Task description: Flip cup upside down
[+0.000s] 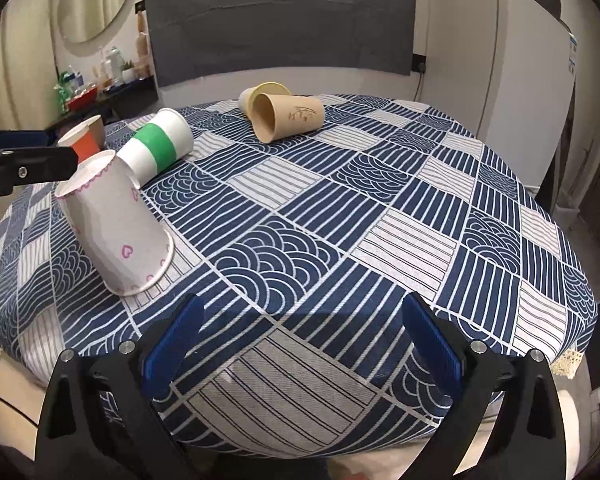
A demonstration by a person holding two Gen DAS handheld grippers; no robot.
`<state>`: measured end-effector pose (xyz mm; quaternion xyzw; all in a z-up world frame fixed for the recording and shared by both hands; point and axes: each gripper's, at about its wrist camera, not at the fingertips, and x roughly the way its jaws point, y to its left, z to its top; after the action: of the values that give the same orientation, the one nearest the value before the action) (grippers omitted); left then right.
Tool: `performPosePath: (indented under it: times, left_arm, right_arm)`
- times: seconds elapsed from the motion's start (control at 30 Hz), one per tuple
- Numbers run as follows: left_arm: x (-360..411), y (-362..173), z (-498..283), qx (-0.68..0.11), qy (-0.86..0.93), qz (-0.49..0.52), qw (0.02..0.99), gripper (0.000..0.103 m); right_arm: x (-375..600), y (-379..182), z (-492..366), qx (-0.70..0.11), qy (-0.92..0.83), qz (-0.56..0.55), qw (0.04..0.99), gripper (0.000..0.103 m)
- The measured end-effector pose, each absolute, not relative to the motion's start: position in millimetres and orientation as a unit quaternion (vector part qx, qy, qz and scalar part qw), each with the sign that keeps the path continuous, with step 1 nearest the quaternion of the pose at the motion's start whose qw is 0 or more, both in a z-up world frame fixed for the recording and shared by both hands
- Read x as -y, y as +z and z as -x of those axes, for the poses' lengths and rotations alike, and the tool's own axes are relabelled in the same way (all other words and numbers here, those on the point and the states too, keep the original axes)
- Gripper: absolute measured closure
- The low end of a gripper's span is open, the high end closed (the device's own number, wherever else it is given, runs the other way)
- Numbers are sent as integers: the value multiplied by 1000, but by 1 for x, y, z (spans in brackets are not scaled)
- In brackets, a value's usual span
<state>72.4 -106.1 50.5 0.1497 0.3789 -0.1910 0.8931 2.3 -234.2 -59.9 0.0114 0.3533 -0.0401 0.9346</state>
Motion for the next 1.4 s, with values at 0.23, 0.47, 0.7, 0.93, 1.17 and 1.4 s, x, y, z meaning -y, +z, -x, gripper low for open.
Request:
performPosePath:
  times: [0.23, 0.47, 0.7, 0.93, 1.17, 1.4]
  left_arm:
    - [83, 51, -55, -355, -180, -144, 906, 6]
    - [60, 48, -38, -327, -160, -125, 923, 6]
    - [42, 41, -18, -307, -142, -93, 937, 6]
    - [42, 26, 2, -281, -127, -99, 946, 6]
    - [40, 19, 15, -262, -104, -71, 957, 6]
    - [34, 12, 20, -279, -104, -28, 954, 6]
  right_arm:
    - [211, -47, 1, -322, -41, 26, 945, 8]
    - [195, -32, 5, -301, -35, 35, 952, 8]
    - [183, -24, 16, -283, -27, 26, 958, 8]
    - [174, -18, 35, -245, -32, 30, 969, 8]
    - [172, -15, 45, -237, -40, 37, 970, 8]
    - [183, -19, 51, -239, -36, 8, 970, 8]
